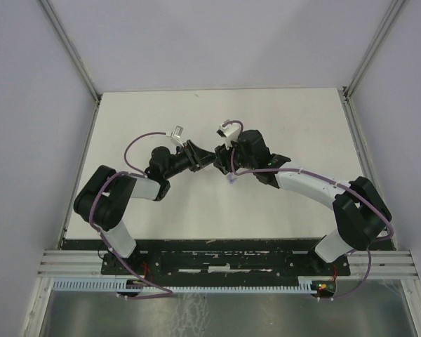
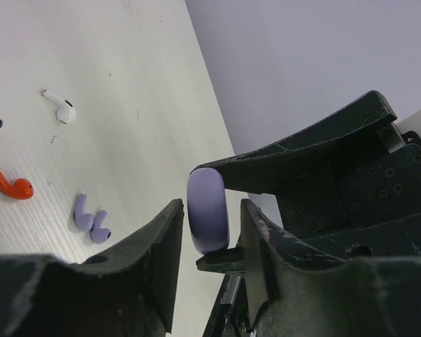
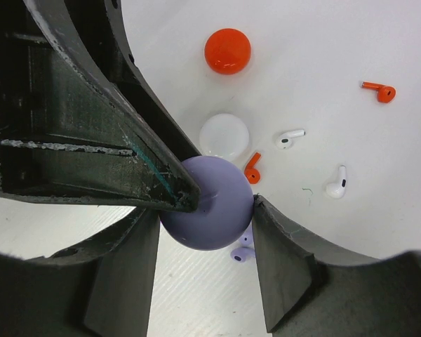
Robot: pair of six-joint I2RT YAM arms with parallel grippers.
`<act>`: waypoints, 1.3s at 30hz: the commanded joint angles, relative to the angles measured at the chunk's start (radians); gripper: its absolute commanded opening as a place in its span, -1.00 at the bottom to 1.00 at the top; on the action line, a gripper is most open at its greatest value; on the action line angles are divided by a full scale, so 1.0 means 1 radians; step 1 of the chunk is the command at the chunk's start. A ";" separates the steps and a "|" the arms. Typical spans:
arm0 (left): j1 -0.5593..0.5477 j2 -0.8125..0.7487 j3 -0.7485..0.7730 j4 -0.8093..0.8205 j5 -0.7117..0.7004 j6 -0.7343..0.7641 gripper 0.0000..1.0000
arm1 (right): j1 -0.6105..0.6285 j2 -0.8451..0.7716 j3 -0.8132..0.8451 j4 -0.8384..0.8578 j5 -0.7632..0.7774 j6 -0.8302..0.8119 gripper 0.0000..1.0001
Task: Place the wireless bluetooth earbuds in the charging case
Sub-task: Pick up the charging case at the center of the board.
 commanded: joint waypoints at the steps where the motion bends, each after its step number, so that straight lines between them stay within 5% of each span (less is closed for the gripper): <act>1: -0.008 0.013 0.021 0.061 0.033 -0.033 -0.17 | -0.009 -0.042 0.011 0.078 -0.013 0.011 -0.06; 6: -0.007 0.014 0.018 0.075 0.038 -0.041 -0.31 | -0.009 -0.042 0.010 0.079 -0.014 0.011 -0.06; 10: -0.008 0.015 0.019 0.079 0.039 -0.043 -0.64 | -0.008 -0.043 0.012 0.077 -0.011 0.012 -0.02; 15: -0.008 0.018 0.017 0.081 0.036 -0.047 -0.93 | -0.010 -0.051 0.015 0.064 0.003 0.017 0.30; 20: -0.007 0.017 0.013 0.079 0.026 -0.050 -0.94 | -0.011 -0.065 0.011 0.055 0.013 0.018 0.68; 26: -0.008 0.023 0.013 0.076 0.017 -0.048 -0.94 | -0.022 -0.132 -0.004 0.030 0.037 0.022 0.80; 32: -0.006 0.027 0.015 0.075 0.015 -0.050 -0.94 | -0.055 -0.252 -0.014 -0.049 0.233 0.083 0.91; 39: -0.006 0.021 0.024 0.074 0.011 -0.062 -0.94 | -0.059 -0.165 0.129 -0.284 0.287 0.089 0.94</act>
